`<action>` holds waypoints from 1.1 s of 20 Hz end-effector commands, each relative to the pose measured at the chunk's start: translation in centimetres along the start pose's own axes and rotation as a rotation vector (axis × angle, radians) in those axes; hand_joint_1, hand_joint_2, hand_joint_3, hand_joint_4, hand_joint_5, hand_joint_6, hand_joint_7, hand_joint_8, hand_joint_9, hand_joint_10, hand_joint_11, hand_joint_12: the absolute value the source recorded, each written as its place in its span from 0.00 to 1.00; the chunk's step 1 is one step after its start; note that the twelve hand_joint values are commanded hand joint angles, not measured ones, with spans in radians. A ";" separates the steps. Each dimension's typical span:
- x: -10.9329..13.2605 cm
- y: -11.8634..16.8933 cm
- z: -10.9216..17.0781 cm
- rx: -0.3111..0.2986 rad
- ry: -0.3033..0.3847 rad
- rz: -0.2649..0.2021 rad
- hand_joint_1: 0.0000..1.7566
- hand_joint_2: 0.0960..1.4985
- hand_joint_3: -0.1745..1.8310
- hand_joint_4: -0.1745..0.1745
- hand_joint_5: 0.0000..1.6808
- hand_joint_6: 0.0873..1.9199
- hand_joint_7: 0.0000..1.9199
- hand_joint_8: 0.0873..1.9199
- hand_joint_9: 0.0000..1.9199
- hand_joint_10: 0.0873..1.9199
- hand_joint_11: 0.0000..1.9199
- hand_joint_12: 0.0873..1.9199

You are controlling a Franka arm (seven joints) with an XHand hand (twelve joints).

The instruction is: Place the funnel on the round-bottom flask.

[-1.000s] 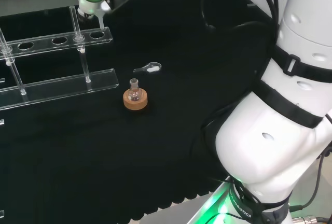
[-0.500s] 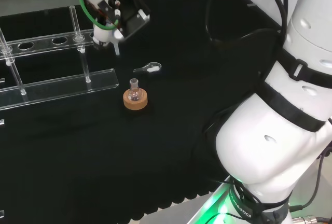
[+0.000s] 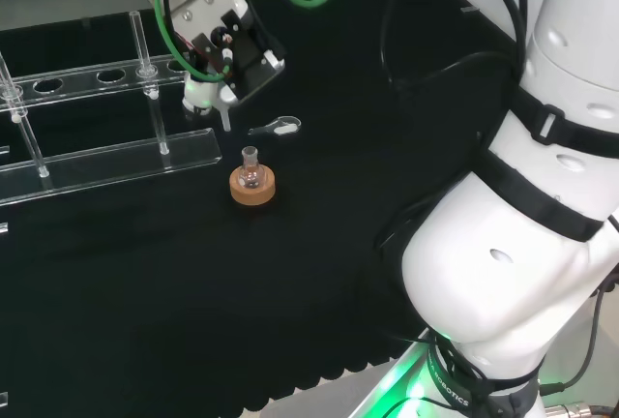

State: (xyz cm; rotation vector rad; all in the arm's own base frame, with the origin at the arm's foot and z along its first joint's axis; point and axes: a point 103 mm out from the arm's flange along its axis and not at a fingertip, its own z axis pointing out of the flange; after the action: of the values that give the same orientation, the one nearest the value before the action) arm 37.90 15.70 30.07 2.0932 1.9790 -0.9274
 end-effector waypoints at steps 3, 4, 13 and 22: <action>0.5 1.0 2.1 0.037 0.008 -0.001 0.37 0.52 0.33 0.22 0.28 0.28 0.33 0.44 0.50 0.40 0.32 0.63; 0.5 1.1 2.2 0.039 0.008 -0.002 0.37 0.52 0.33 0.22 0.28 0.28 0.33 0.44 0.50 0.40 0.32 0.63; 0.9 1.9 3.1 0.047 0.015 -0.003 0.37 0.52 0.33 0.22 0.28 0.28 0.33 0.44 0.50 0.40 0.32 0.63; 0.5 2.8 4.1 0.064 0.021 0.002 0.37 0.52 0.33 0.22 0.28 0.27 0.33 0.44 0.50 0.39 0.32 0.64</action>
State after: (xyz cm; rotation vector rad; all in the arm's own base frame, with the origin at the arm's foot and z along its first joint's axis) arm 38.82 14.18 26.09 2.1384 1.9841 -0.9809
